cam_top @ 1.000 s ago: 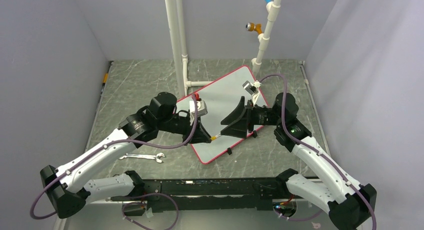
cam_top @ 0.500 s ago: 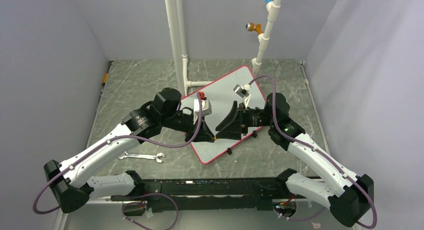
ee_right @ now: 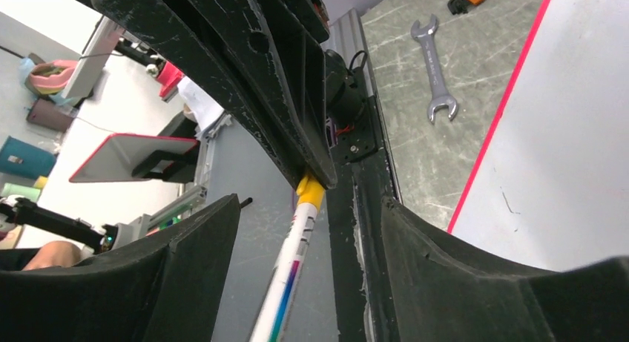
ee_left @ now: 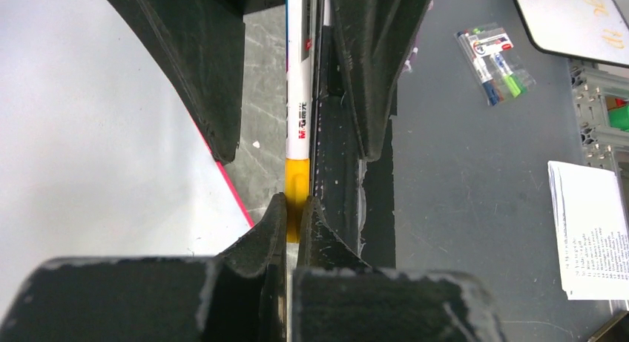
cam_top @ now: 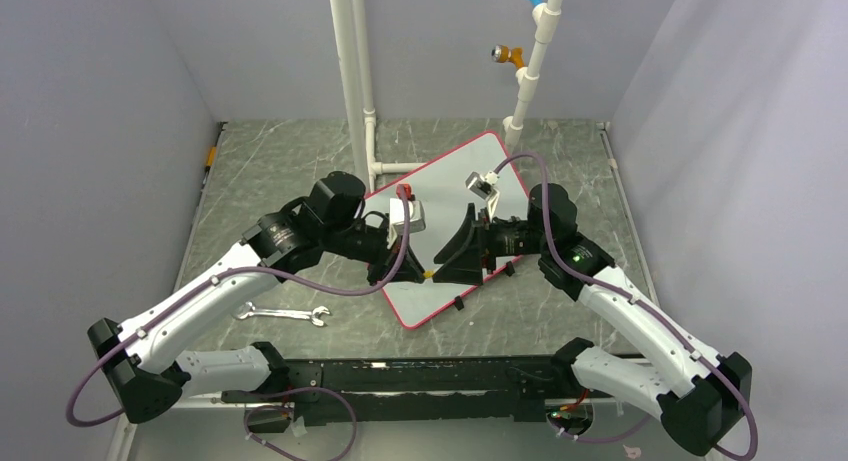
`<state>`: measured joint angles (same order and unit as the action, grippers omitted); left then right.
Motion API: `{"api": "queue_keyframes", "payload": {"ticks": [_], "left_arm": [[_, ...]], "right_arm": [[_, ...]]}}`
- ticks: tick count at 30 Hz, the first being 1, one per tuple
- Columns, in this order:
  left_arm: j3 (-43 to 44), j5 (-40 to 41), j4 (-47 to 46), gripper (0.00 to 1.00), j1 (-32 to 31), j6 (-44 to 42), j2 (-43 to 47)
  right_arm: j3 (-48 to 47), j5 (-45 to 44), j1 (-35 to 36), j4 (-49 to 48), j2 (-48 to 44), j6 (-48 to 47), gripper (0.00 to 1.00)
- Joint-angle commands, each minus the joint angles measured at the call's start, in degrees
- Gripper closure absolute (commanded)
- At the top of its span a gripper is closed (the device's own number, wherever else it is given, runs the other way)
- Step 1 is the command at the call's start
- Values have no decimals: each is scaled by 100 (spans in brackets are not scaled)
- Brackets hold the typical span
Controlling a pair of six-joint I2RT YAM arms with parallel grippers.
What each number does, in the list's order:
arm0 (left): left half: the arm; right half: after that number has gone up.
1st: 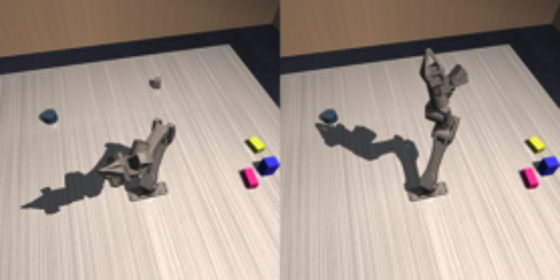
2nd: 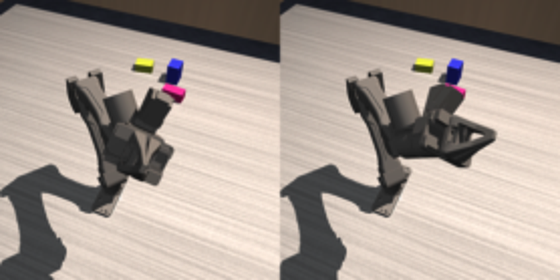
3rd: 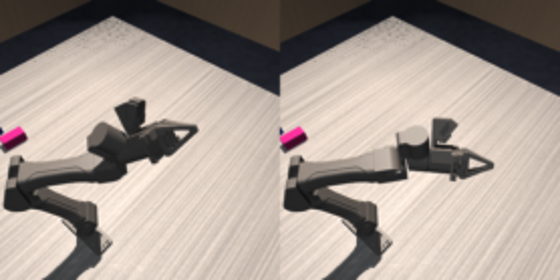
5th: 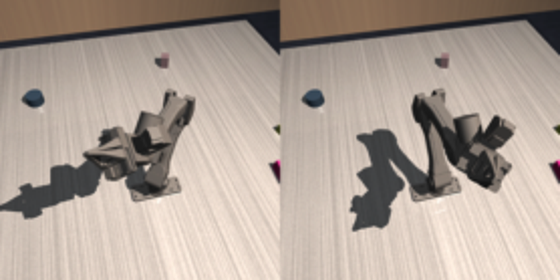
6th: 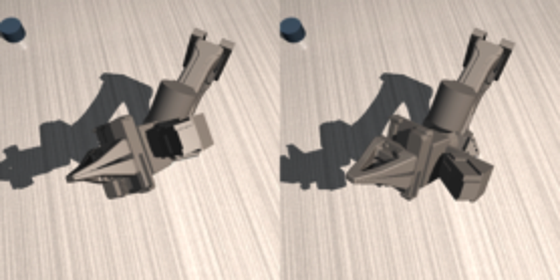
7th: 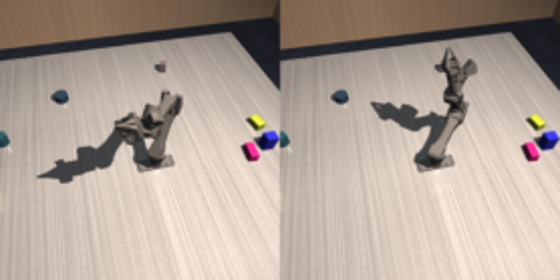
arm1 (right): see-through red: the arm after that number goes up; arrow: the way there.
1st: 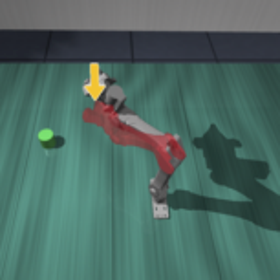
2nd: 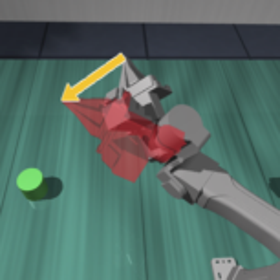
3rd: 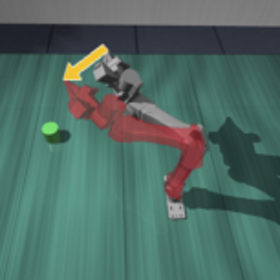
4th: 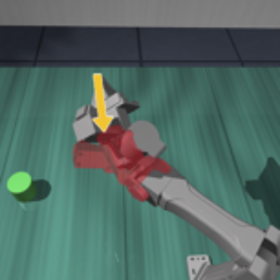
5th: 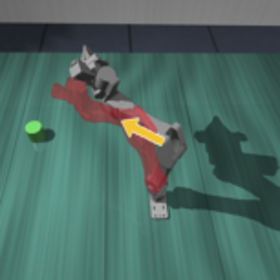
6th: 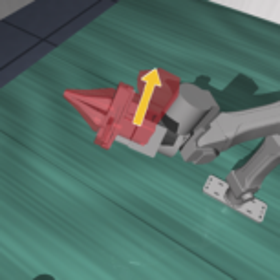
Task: Write a sentence on the whiteboard
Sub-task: Open the whiteboard marker at the center of the board.
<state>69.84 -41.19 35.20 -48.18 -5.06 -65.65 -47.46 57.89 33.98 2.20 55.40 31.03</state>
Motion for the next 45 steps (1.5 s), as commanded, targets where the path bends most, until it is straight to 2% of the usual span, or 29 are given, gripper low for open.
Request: {"api": "queue_keyframes", "payload": {"ticks": [1, 5, 10, 13, 15, 25, 28, 35, 45], "left_arm": [[242, 162, 234, 100, -16, -207, -26], [201, 191, 187, 100, -18, -202, 25], [282, 265, 359, 100, -11, -290, -20], [308, 265, 437, 100, -15, -339, -2], [328, 278, 494, 100, -19, -374, 8], [417, 448, 820, 100, -16, -517, -22], [425, 480, 804, 100, -16, -516, -1], [513, 531, 810, 100, -11, -531, -58], [661, 581, 963, 100, -18, -671, -209]], "right_arm": [[-413, -101, 21, 321, -136, -369, 25], [-439, -107, 21, 301, -158, -341, 27], [-471, -129, 26, 415, -95, -390, 46], [-483, -137, 16, 527, -72, -462, 52], [-495, -154, 21, 576, -58, -501, 52], [-850, -189, 19, 1225, 101, -989, 36], [-909, -142, 21, 1324, 136, -1041, 36], [-893, -55, 23, 1372, 227, -1047, 48], [-807, -23, 20, 1270, 316, -1005, 53]]}}
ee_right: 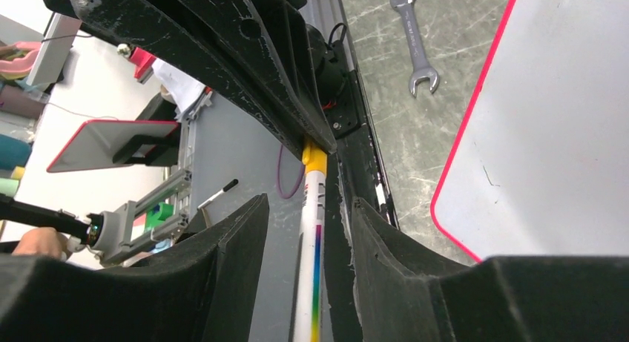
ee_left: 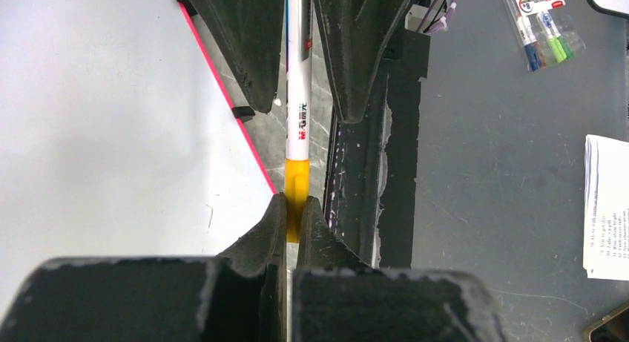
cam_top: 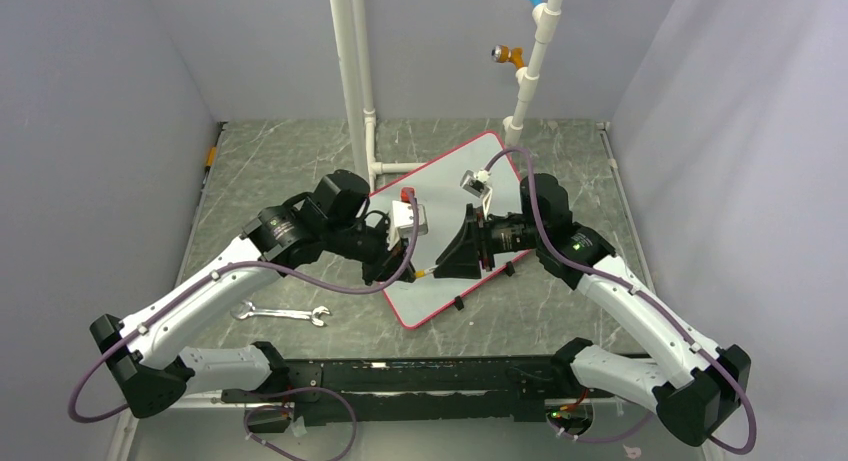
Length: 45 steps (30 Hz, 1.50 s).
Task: Write a sentence on the whiteboard
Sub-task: Open the whiteboard marker at the center of the board.
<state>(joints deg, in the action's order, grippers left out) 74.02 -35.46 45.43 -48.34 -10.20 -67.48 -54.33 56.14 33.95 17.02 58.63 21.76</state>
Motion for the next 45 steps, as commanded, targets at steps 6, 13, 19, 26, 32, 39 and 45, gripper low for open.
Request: {"api": "queue_keyframes", "payload": {"ticks": [6, 13, 19, 26, 32, 39, 45], "left_arm": [[235, 59, -54, 100, 5, -173, -38], [245, 57, -76, 100, 2, -161, -63], [204, 114, -165, 100, 8, -98, -23], [-14, 407, -303, 61, 3, -28, 198], [-163, 516, -258, 51, 2, -34, 364], [-349, 186, -412, 41, 2, -29, 420], [-237, 43, -543, 55, 1, 37, 43]], "right_arm": [[-73, 163, 25, -262, 67, -63, 63], [-56, 95, 24, -224, 163, -95, 75], [-23, -27, 24, -179, 259, -124, 100], [7, -243, 29, -190, 146, -112, 100], [-141, -380, 23, -44, -12, -141, 100], [-189, -355, 26, -117, -138, -41, 100], [-125, -296, 20, -245, -192, 54, 100]]}}
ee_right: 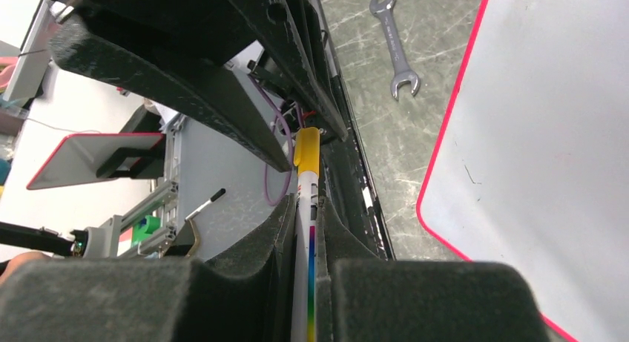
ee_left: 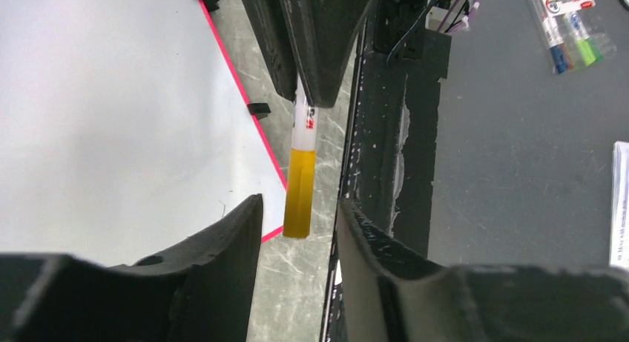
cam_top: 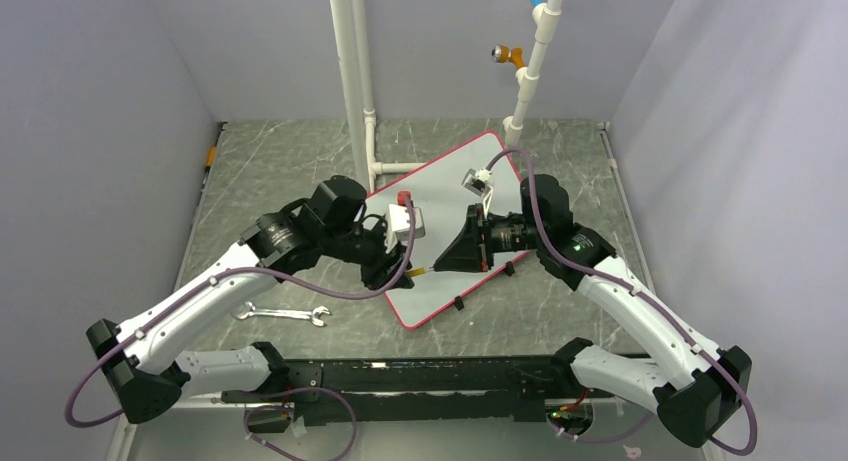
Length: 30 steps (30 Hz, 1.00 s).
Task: Write a sentence on the whiteboard
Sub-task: Open the whiteboard marker at the center of the board.
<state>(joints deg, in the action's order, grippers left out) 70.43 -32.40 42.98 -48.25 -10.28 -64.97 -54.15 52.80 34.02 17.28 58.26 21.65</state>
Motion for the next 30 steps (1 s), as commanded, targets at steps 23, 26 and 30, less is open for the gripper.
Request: {"api": "queue_keyframes", "payload": {"ticks": [23, 26, 30], "left_arm": [[-755, 495, -480, 100, -9, 7, 524], [-848, 475, -462, 100, -11, 26, 633], [-909, 658, -395, 100, -12, 116, 762]], "right_arm": [[-36, 532, -995, 390, -575, -67, 100], [-57, 669, -1149, 483, -633, -138, 100], [-145, 657, -1232, 544, -704, -136, 100]]}}
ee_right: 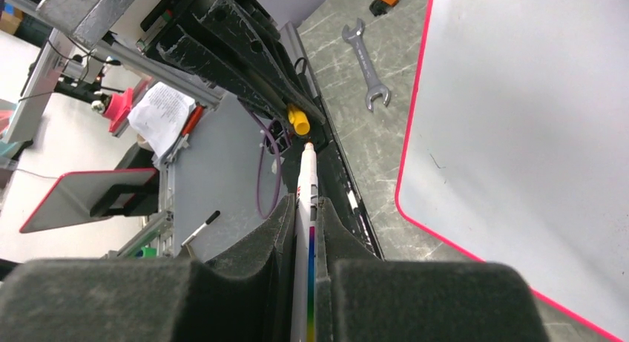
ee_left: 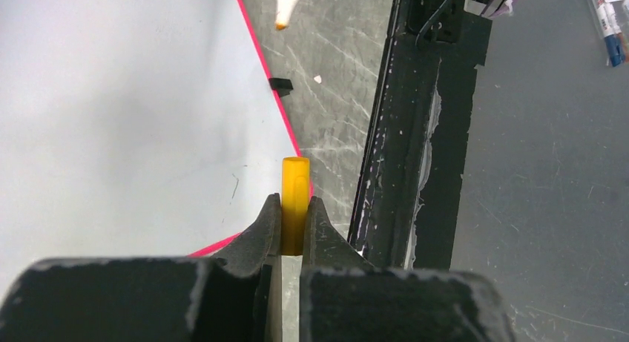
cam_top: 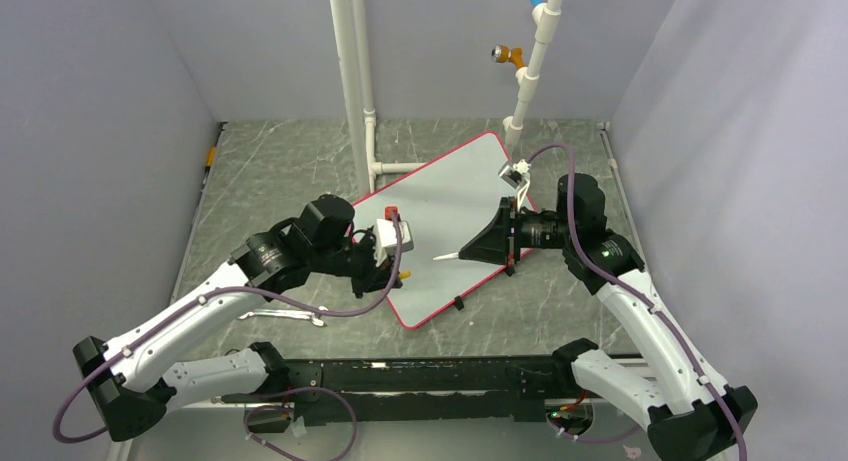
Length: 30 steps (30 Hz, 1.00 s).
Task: Write a sentence on the whiteboard
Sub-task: Open the whiteboard marker at the center of the board, then place the pen cap at the center of the board.
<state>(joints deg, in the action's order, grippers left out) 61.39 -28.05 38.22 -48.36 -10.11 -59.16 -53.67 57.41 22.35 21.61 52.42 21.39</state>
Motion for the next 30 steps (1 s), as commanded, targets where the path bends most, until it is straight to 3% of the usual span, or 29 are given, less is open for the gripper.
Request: {"api": "queue_keyframes", "payload": {"ticks": [1, 4, 8, 14, 21, 26, 30], "left_arm": [[-7, 361, 126, 100, 0, 181, 246], [-205, 1402, 127, 100, -6, 702, 466], [-710, 3137, 120, 100, 2, 2009, 843], [-1274, 5127, 867, 100, 283, 4391, 1102], [-2293, 5297, 689, 100, 1235, 5645, 988], [-3095, 4634, -433, 100, 2159, 5681, 930], [-3352, 4540, -894, 100, 2492, 5646, 576]], "right_arm": [[-205, 113, -73, 131, -126, -94, 100], [-270, -429, -77, 332, -157, -142, 100], [-263, -1506, -73, 568, -182, -132, 100], [-158, -1923, -68, 476, -209, -54, 100], [-137, -2093, -71, 548, -265, -62, 100], [16, -2279, -67, 505, -432, 26, 100], [142, -2439, -69, 427, -548, 110, 100]]}}
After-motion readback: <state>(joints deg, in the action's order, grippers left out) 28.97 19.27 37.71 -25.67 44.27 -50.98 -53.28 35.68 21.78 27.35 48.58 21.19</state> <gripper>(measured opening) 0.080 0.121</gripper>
